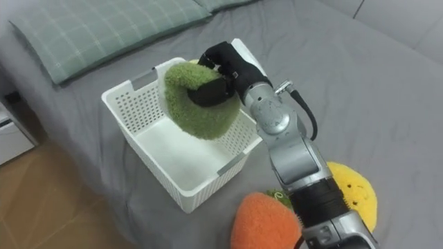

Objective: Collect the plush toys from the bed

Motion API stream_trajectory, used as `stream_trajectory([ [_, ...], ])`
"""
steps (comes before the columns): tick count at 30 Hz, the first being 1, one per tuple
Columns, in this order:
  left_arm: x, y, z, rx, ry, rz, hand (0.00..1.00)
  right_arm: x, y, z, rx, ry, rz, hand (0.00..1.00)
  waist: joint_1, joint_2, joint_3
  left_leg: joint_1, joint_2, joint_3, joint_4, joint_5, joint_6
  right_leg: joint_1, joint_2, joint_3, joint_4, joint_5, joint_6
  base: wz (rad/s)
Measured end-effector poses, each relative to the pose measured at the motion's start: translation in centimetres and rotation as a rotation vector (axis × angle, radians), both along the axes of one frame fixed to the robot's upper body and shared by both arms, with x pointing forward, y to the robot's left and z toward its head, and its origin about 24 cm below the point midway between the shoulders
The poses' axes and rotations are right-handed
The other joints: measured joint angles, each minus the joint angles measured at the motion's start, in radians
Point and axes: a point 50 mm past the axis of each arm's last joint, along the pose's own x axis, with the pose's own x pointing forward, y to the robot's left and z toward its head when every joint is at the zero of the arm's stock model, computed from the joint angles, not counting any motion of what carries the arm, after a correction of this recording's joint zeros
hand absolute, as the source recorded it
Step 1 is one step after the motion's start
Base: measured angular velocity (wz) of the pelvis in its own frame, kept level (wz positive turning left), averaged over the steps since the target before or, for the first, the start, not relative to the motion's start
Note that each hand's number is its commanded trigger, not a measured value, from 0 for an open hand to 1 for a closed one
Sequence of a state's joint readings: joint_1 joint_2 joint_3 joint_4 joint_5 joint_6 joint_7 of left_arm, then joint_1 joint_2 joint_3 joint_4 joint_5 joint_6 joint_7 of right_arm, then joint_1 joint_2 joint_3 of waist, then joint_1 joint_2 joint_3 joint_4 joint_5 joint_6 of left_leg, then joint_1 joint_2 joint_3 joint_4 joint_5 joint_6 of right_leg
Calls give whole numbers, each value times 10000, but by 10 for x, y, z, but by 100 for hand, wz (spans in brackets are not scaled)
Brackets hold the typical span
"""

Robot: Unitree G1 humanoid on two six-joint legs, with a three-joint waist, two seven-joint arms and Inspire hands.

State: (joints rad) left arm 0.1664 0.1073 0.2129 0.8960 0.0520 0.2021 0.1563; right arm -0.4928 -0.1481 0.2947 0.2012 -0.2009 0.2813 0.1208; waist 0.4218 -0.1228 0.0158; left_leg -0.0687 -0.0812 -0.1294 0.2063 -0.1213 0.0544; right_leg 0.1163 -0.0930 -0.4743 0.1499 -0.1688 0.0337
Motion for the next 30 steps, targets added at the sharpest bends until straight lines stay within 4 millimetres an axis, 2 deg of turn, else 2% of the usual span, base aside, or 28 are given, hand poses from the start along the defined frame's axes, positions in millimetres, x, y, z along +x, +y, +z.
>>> stream_trajectory([
  [1, 0, 0, 0, 41, 32, 6, 0, 0, 0, 0, 11, 21, -5, 56, 21, -2, -1, -28, -22, -41, 1, 21, 6, -6, -11, 0, 1, -1, 1, 13],
  [2, -1, 1, 0, 66, 55, 6, 0, 0, 0, 0, 8, 27, -14, 0, 38, -3, -2, -44, -35, -67, 2, 31, 10, -9, -14, 2, 3, -1, 1, 11],
  [10, -7, 2, -1, 170, 302, 45, 0, 1, -2, -4, 133, 97, -319, 0, 267, -15, 3, -74, -59, -123, 13, 63, 14, -13, -23, 3, 17, 0, 1, 2],
  [26, -14, 3, -2, 336, 547, 149, 0, 1, -2, -5, 104, -73, -660, 0, 249, -135, 37, -102, -54, -120, 8, 61, 12, -43, -14, 16, 10, 0, 1, 0],
  [30, -22, 3, -3, 356, 816, 216, 0, 1, -1, -6, 68, -45, -613, 0, 225, -137, 41, -65, -53, -120, 9, 62, 12, -7, -11, 21, 10, 0, 1, 0],
])
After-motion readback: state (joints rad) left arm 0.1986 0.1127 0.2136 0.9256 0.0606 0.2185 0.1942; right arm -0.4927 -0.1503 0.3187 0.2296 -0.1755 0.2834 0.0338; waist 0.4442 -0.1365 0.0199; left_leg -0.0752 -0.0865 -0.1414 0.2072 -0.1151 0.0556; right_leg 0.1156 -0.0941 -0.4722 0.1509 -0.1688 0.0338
